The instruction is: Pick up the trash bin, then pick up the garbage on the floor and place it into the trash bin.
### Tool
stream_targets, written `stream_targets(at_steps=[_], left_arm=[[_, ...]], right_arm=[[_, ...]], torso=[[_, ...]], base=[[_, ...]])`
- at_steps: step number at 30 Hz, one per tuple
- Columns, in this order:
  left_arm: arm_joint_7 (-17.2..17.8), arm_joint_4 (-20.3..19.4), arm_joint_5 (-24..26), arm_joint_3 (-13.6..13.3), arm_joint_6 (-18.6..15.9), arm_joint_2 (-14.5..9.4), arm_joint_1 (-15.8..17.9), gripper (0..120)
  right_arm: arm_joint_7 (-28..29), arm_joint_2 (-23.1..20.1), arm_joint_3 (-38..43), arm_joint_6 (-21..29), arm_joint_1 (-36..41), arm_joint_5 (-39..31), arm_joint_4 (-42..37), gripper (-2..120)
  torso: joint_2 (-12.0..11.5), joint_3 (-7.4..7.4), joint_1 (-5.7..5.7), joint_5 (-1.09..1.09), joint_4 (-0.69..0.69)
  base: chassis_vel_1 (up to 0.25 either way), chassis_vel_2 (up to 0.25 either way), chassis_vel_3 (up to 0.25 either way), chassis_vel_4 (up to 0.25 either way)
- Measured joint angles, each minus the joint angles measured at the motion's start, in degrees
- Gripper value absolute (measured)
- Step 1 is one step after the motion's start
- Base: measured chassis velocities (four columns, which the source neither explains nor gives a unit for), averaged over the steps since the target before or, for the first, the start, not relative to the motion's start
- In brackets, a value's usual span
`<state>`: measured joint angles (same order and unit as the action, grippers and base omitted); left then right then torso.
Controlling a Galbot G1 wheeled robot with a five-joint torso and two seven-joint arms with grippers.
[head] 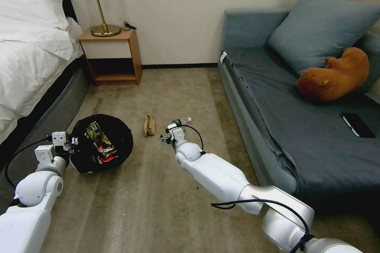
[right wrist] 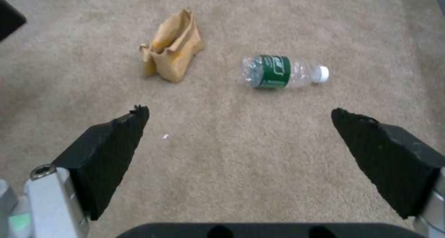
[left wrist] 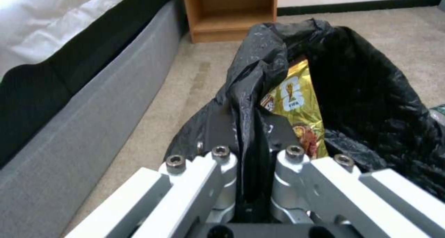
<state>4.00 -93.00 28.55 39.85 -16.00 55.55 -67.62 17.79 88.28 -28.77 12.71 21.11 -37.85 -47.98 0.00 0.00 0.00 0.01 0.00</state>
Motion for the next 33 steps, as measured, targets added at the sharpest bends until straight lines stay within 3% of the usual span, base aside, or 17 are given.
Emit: stream_targets(at_steps=[13,33], left_arm=[[-0.13,1.42,0.13,-0.22,0.40,-0.61,0.53,5],[-0.38,1.50,0.38,0.35,0.78,-0.93,-0.14,5]], right_arm=[[-2.46,0.06,0.08,-0.89,0.18,1.22,2.25,100],[-2.56,-0.02,-0.60,-1.05,0.81,1.42,1.59,100]], torso=[[0.00,-0.01,0.00,0.00,0.01],[0.00,0.00,0.00,-0.01,-0.01]], base=[[-0.003,0.004,0.004,-0.004],[-0.099,0.099,0.094,-0.106]])
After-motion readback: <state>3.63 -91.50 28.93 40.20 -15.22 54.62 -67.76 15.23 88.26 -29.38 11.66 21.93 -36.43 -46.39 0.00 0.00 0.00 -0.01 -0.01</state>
